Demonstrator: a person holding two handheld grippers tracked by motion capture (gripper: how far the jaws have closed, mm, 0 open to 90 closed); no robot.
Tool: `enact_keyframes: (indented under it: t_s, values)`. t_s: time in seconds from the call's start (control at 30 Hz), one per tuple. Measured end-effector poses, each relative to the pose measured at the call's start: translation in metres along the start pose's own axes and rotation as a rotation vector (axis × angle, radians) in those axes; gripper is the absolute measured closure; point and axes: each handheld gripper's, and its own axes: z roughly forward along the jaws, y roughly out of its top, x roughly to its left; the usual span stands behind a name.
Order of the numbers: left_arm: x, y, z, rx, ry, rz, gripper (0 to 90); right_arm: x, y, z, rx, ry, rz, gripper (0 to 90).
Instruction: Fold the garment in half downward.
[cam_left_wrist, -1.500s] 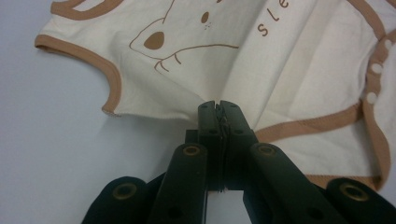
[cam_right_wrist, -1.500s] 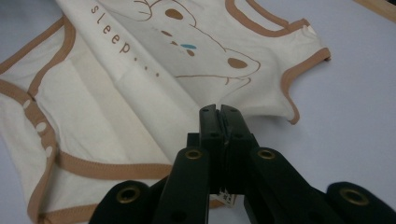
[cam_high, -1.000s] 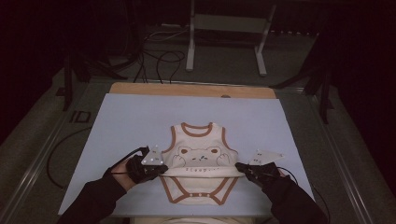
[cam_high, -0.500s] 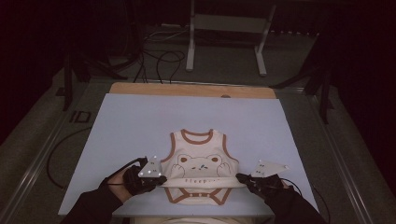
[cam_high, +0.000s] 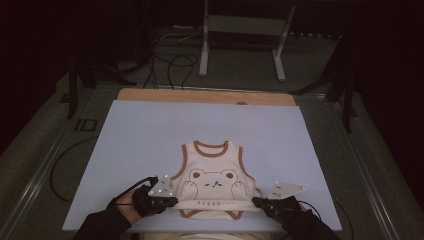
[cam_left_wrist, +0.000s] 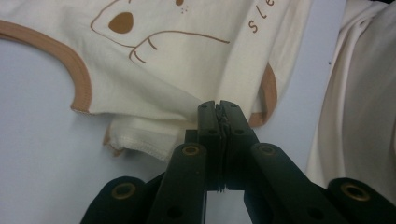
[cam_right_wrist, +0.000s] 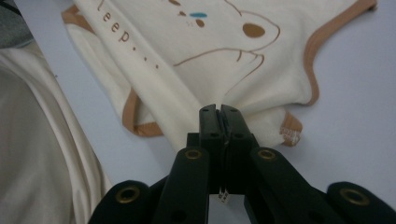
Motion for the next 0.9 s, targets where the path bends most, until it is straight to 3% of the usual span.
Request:
enact_keyframes:
  t_s: [0.23,0.43,0.53,0.8,0.9]
  values:
    - [-0.004,-0.007,0.009,0.03,-0.049,-0.005,88.9,0.003,-0.009,0.006,0.038,0.021,0.019,89.4]
    - [-0.002,-0.012,0.016,0.058,-0.058,0.003,88.3,0.002,-0.015,0.008,0.049,0.026,0.029,89.3]
    - [-0.002,-0.014,0.018,0.054,-0.057,0.011,86.0,0.003,-0.017,0.011,0.071,0.028,0.028,89.2]
    - [0.0,-0.015,0.019,0.04,-0.072,-0.001,82.7,0.001,-0.019,0.014,0.071,0.032,0.032,88.3]
    - [-0.003,-0.014,0.018,0.047,-0.069,0.028,76.9,0.001,-0.019,0.014,0.064,0.038,0.038,86.0]
